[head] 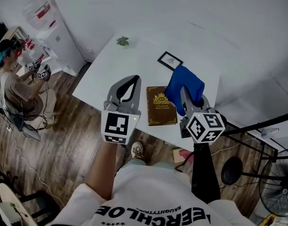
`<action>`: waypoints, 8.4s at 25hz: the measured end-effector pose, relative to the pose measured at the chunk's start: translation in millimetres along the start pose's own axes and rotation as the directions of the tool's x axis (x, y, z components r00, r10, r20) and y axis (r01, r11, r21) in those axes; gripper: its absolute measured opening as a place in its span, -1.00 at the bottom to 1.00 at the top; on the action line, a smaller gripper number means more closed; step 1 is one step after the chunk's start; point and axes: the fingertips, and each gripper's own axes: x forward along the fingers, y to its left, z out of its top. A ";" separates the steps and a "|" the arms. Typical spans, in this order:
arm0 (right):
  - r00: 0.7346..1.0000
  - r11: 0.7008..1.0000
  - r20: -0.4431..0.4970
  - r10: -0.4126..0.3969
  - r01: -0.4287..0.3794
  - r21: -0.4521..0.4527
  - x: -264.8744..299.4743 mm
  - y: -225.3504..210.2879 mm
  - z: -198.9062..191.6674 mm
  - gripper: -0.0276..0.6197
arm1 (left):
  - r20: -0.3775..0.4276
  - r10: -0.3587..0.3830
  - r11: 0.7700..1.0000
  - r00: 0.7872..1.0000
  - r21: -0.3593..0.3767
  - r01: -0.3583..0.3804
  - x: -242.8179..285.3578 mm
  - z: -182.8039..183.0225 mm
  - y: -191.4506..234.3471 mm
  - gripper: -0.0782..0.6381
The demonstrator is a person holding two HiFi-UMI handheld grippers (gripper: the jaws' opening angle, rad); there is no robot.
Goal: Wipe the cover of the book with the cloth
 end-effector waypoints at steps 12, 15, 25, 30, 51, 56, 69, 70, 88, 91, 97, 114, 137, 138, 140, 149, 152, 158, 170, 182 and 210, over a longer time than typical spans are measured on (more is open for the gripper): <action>0.985 0.998 -0.166 0.039 -0.046 -0.036 76.4 8.7 -33.2 -0.73 | -0.024 -0.079 0.997 0.997 -0.021 0.079 57.8 -39.2 39.1 -0.62; 0.966 0.994 -0.254 0.040 -0.065 -0.092 87.9 7.2 -51.3 -0.73 | -0.038 -0.083 0.996 0.996 -0.043 0.082 67.4 -52.9 41.4 -0.62; 0.866 0.994 -0.487 0.111 -0.109 0.033 129.1 -13.6 -111.1 -0.73 | -0.123 -0.062 0.995 0.990 -0.085 0.052 94.5 -100.7 43.3 -0.62; 0.780 0.976 -0.586 0.217 -0.163 0.145 144.7 -0.1 -144.0 -0.73 | -0.170 -0.040 0.995 0.985 -0.095 0.024 97.8 -121.4 44.8 -0.62; 0.558 0.970 -0.810 0.180 0.036 0.240 152.8 -39.0 -258.7 -0.73 | -0.260 -0.039 0.993 0.965 -0.121 0.008 107.3 -163.5 36.8 -0.62; 0.558 0.979 -0.822 0.113 0.078 0.187 140.5 -69.4 -255.0 -0.73 | -0.262 -0.057 0.992 0.963 -0.120 0.026 114.7 -163.0 29.0 -0.62; 0.524 0.976 -0.843 -0.124 0.216 -0.009 99.0 -158.4 -242.3 -0.73 | -0.250 -0.104 0.990 0.963 -0.120 0.076 127.9 -157.8 14.3 -0.62; 0.522 0.976 -0.842 -0.132 0.217 -0.019 97.4 -160.0 -241.8 -0.73 | -0.249 -0.105 0.990 0.963 -0.120 0.077 127.9 -157.4 14.1 -0.62; 0.630 0.910 -0.672 0.388 -0.145 0.390 136.7 7.4 -204.1 -0.73 | -0.241 -0.085 0.993 0.967 -0.103 0.062 107.7 -152.6 30.3 -0.62; 0.588 0.905 -0.709 0.388 -0.099 0.413 134.1 15.2 -232.4 -0.73 | -0.246 -0.078 0.993 0.966 -0.103 0.054 101.2 -155.1 34.9 -0.62; 0.559 0.941 -0.778 0.286 -0.010 0.338 128.1 0.3 -256.9 -0.73 | -0.247 -0.078 0.993 0.966 -0.106 0.053 95.3 -157.8 38.8 -0.62; 0.513 0.970 -0.844 -0.158 0.240 -0.036 63.8 -135.9 -242.4 -0.73 | -0.212 -0.149 0.985 0.966 -0.119 0.126 107.6 -145.9 15.6 -0.62; 0.627 0.922 -0.720 0.299 0.005 0.388 86.2 31.4 -243.5 -0.73 | -0.197 -0.149 0.984 0.969 -0.126 0.126 57.7 -139.0 13.7 -0.62; 0.613 0.926 -0.742 0.271 0.044 0.375 83.7 28.0 -254.2 -0.73 | -0.200 -0.150 0.984 0.968 -0.126 0.126 54.8 -140.6 13.0 -0.62; 0.601 0.934 -0.766 0.227 0.089 0.347 78.9 21.0 -265.2 -0.73 | -0.202 -0.147 0.984 0.968 -0.129 0.122 49.4 -142.3 11.3 -0.62; 0.566 0.982 -0.819 0.091 0.085 0.168 64.2 -19.5 -263.6 -0.73 | -0.215 -0.113 0.989 0.970 -0.116 0.089 43.3 -135.2 3.1 -0.62; 0.559 0.986 -0.828 0.040 0.113 0.123 52.5 -45.5 -259.5 -0.73 | -0.221 -0.110 0.991 0.969 -0.102 0.089 46.8 -130.7 -6.1 -0.62; 0.563 0.977 -0.825 -0.051 0.198 0.074 31.9 -102.6 -250.1 -0.73 | -0.239 -0.126 0.989 0.963 -0.108 0.102 55.0 -131.8 -31.4 -0.62; 0.672 0.954 -0.737 0.072 0.170 0.248 18.5 -120.5 -217.6 -0.73 | -0.211 -0.114 0.991 0.971 -0.089 0.097 55.6 -122.2 -63.7 -0.62; 0.604 0.854 -0.649 0.463 -0.108 0.509 45.2 43.3 -243.4 -0.73 | -0.230 -0.034 0.997 0.973 -0.077 0.017 30.2 -123.0 -48.6 -0.62; 0.665 0.960 -0.742 0.090 0.139 0.241 -27.3 -98.9 -251.4 -0.73 | -0.199 -0.090 0.984 0.976 -0.168 0.056 51.6 -116.8 -66.5 -0.62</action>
